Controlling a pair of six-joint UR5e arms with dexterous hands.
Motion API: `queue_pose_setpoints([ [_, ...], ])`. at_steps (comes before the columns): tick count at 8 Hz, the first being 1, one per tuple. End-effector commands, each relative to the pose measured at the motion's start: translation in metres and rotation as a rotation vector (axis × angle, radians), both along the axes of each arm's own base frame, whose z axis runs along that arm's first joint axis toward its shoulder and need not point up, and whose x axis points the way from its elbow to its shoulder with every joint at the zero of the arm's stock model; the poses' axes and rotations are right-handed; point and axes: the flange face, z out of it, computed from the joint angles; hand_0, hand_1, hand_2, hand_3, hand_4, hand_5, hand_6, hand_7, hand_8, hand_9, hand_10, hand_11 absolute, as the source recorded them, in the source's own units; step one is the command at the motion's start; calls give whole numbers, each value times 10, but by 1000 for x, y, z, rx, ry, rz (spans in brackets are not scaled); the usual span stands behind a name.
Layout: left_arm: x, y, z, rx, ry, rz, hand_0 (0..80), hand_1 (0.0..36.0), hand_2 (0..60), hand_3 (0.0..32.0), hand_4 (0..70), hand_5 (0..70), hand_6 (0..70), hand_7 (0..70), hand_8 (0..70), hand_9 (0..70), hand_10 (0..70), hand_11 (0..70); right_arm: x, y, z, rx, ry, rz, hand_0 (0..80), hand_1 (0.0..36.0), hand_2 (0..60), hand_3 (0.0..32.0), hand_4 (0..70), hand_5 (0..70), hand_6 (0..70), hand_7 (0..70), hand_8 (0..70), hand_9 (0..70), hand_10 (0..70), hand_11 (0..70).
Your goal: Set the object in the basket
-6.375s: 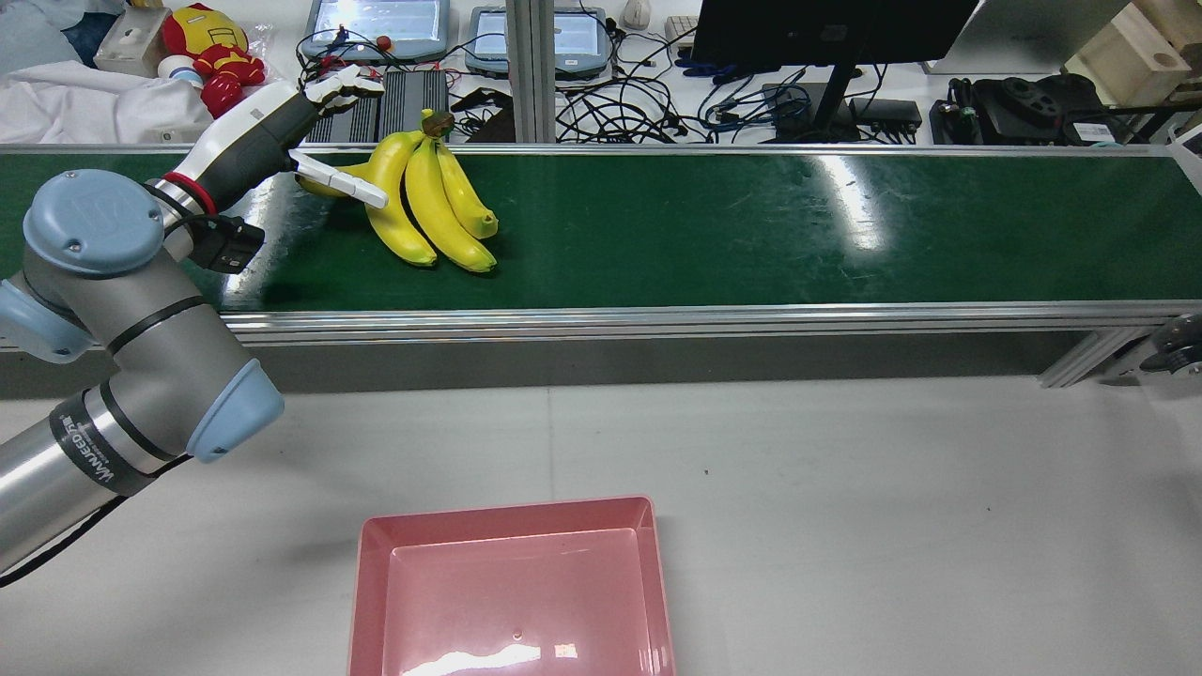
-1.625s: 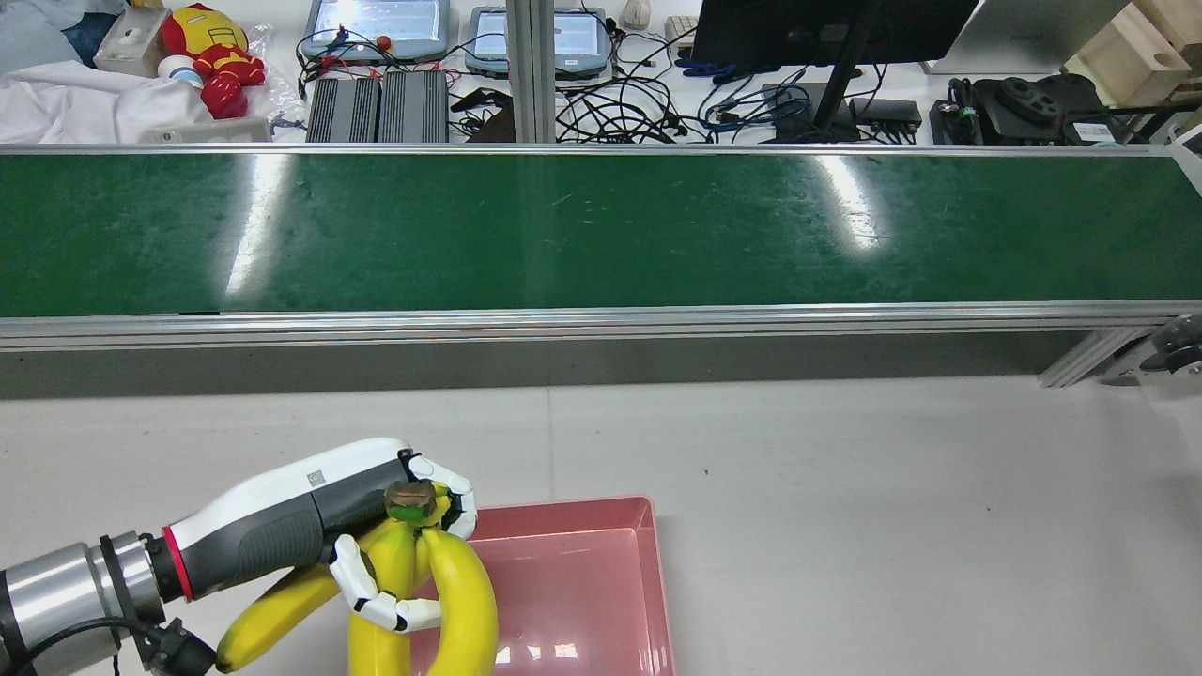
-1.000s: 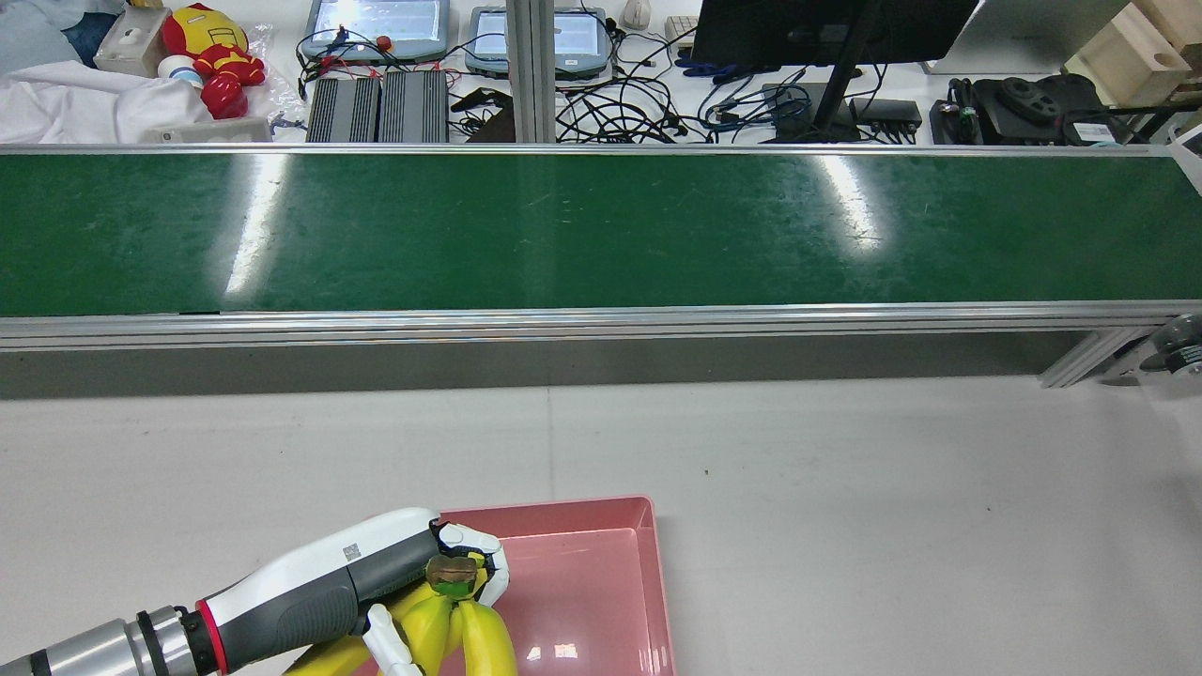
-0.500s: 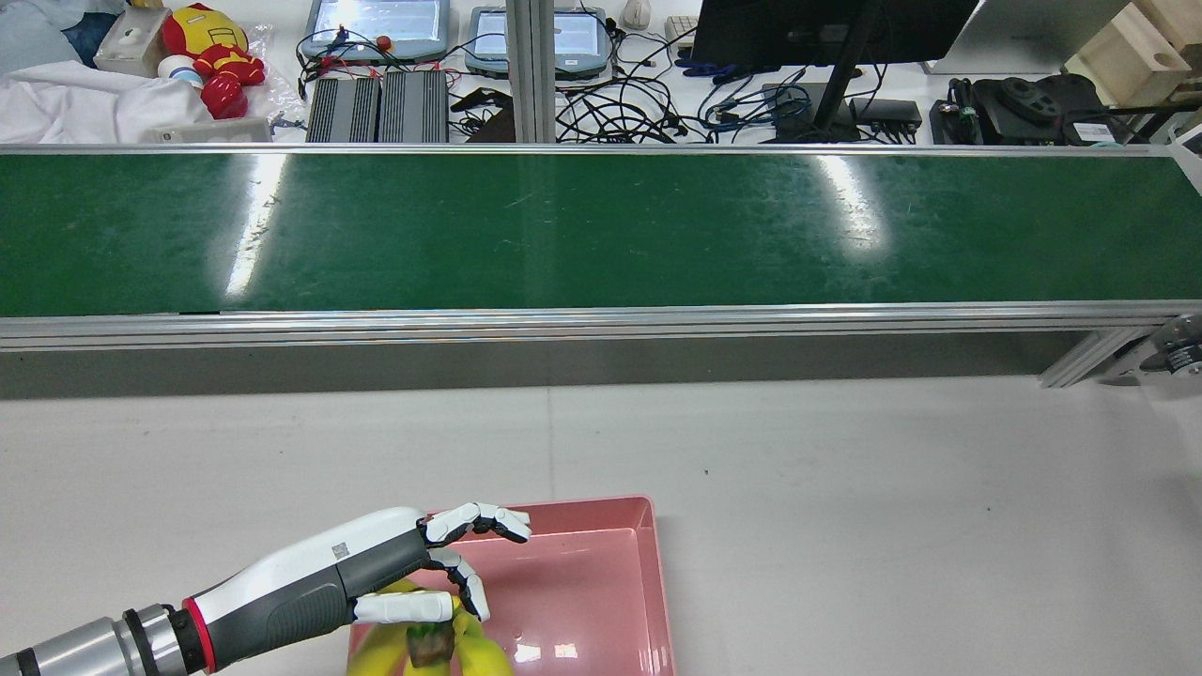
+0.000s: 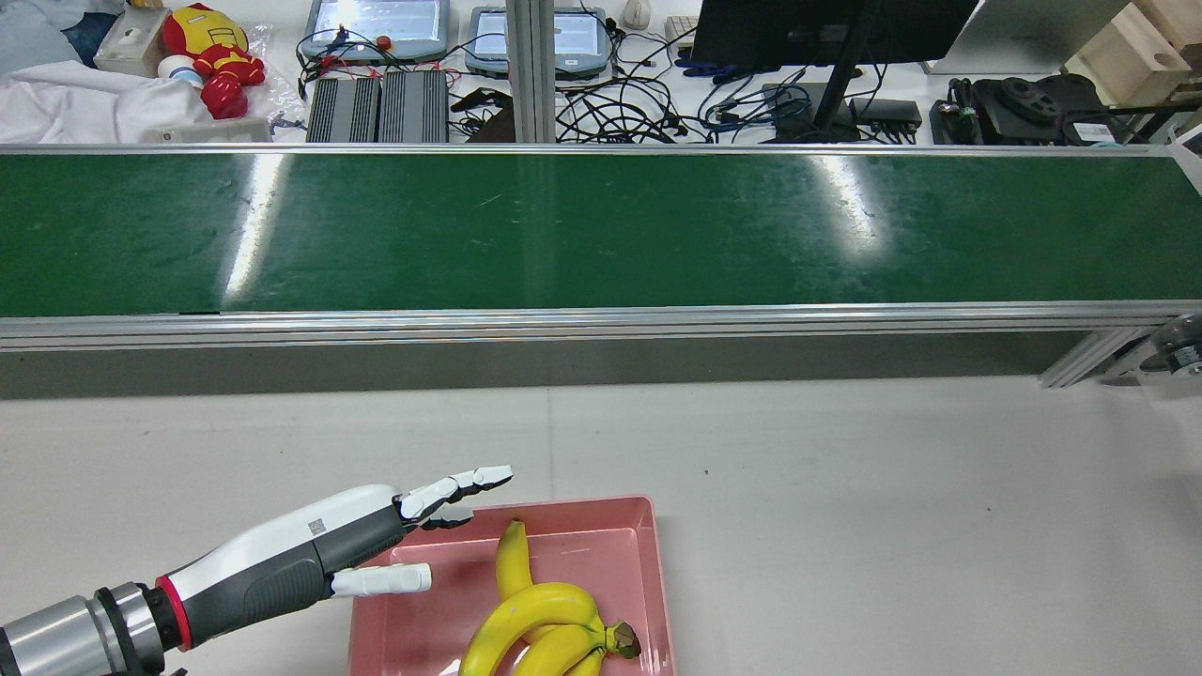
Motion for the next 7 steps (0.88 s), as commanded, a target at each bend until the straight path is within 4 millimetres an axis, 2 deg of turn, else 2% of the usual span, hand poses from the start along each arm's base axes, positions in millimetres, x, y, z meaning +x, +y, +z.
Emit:
queue_pose_setpoints([
  [1,-30,-6,-10,7,21,-32,0,0,0,216,0,180,2,72,134,116,12,10,0,0,0,-1,0,0,0,0,0,0,0,0,0,0,0,0,0,0],
  [2,-50,-8,-17,13,42,-54,0,0,0,164,0,217,11,93,136,132,32,41,0,0,0,-1,0,0,0,0,0,0,0,0,0,0,0,0,0,0],
  [3,-71,-12,-23,18,59,-81,0,0,0,80,0,303,26,131,160,162,58,76,0,0,0,-1,0,0,0,0,0,0,0,0,0,0,0,0,0,0],
  [4,-89,-14,-31,29,93,-107,0,0,19,14,42,412,42,164,190,213,93,125,0,0,0,-1,0,0,0,0,0,0,0,0,0,0,0,0,0,0],
  [5,-92,-15,-31,27,98,-112,0,0,29,0,61,447,52,176,199,229,109,149,0,0,0,-1,0,0,0,0,0,0,0,0,0,0,0,0,0,0],
  [6,-94,-18,-32,25,101,-124,0,0,48,0,73,452,57,182,208,242,120,164,0,0,0,-1,0,0,0,0,0,0,0,0,0,0,0,0,0,0],
  [7,-108,-28,-34,28,112,-166,0,0,62,0,93,482,71,202,221,265,132,180,0,0,0,-1,0,0,0,0,0,0,0,0,0,0,0,0,0,0],
])
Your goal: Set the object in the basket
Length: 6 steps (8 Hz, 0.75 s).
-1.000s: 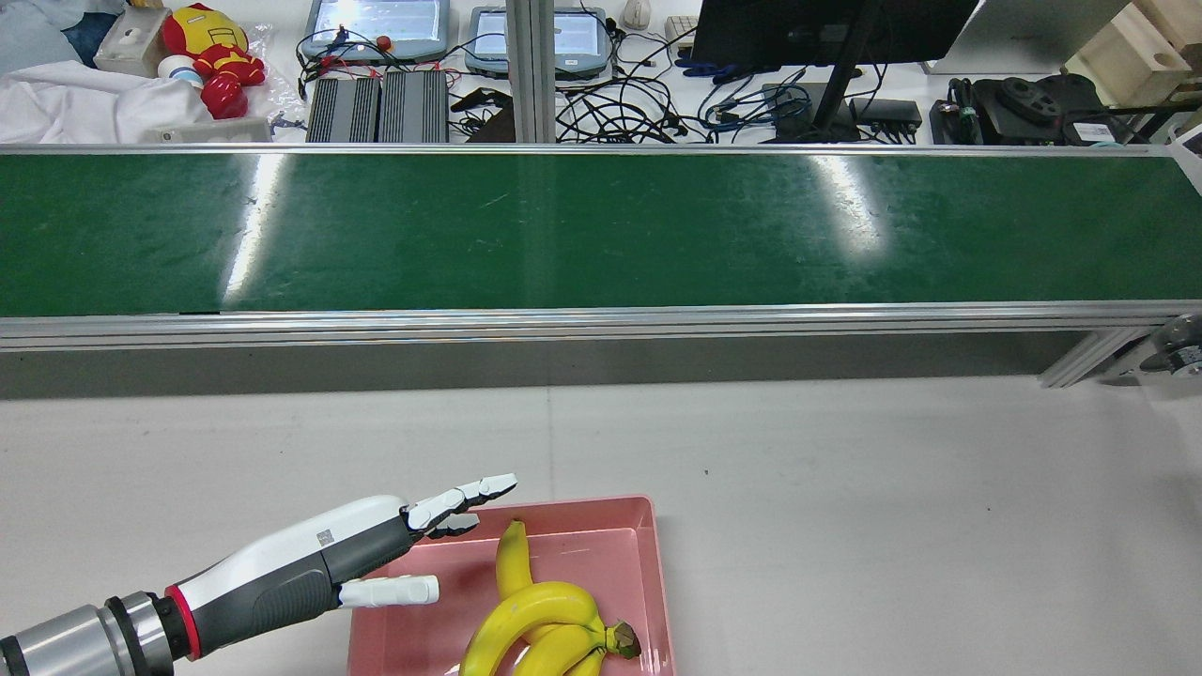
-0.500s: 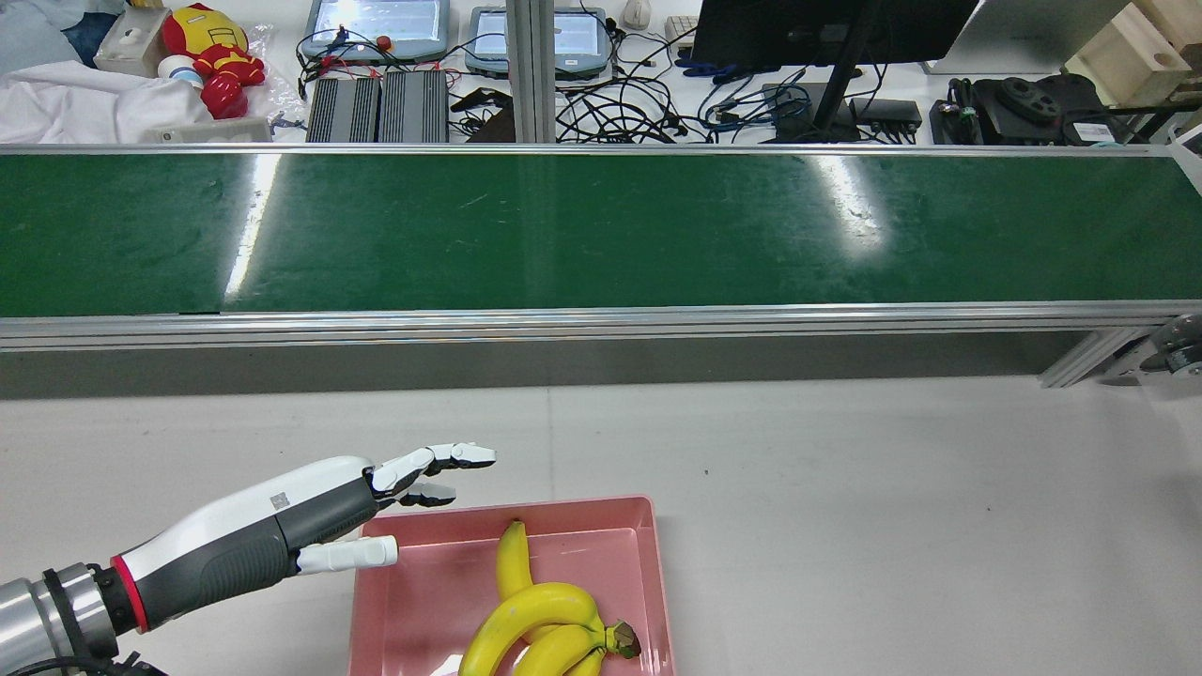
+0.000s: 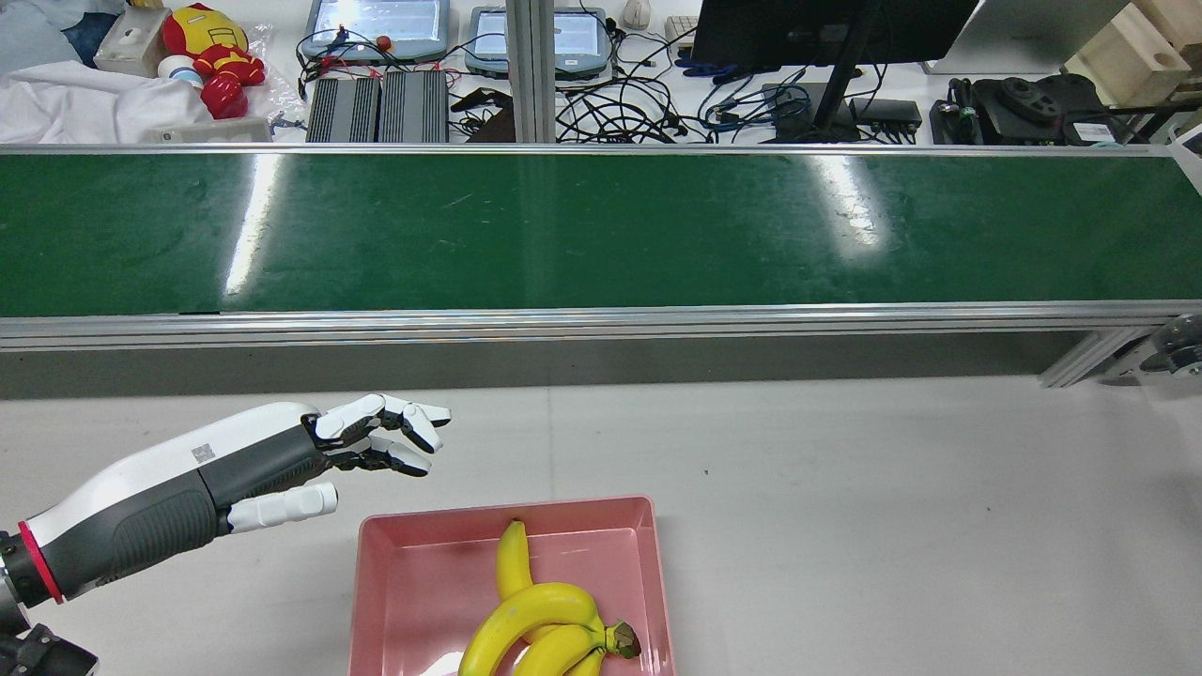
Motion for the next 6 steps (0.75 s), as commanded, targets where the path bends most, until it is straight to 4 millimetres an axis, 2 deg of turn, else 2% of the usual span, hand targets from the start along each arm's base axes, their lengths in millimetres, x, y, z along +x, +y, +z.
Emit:
queue_pose_setpoints([
  [1,-36,-17,-8,11,44,-86,0,0,66,0,124,521,94,231,251,306,152,210,0,0,0,0,0,0,0,0,0,0,0,0,0,0,0,0,0,0],
  [5,-51,-25,-10,13,55,-130,0,0,130,0,235,598,177,315,328,408,219,304,0,0,0,0,0,0,0,0,0,0,0,0,0,0,0,0,0,0],
  [6,-54,-28,-11,8,67,-141,0,0,134,0,245,593,179,315,326,404,219,304,0,0,0,0,0,0,0,0,0,0,0,0,0,0,0,0,0,0],
])
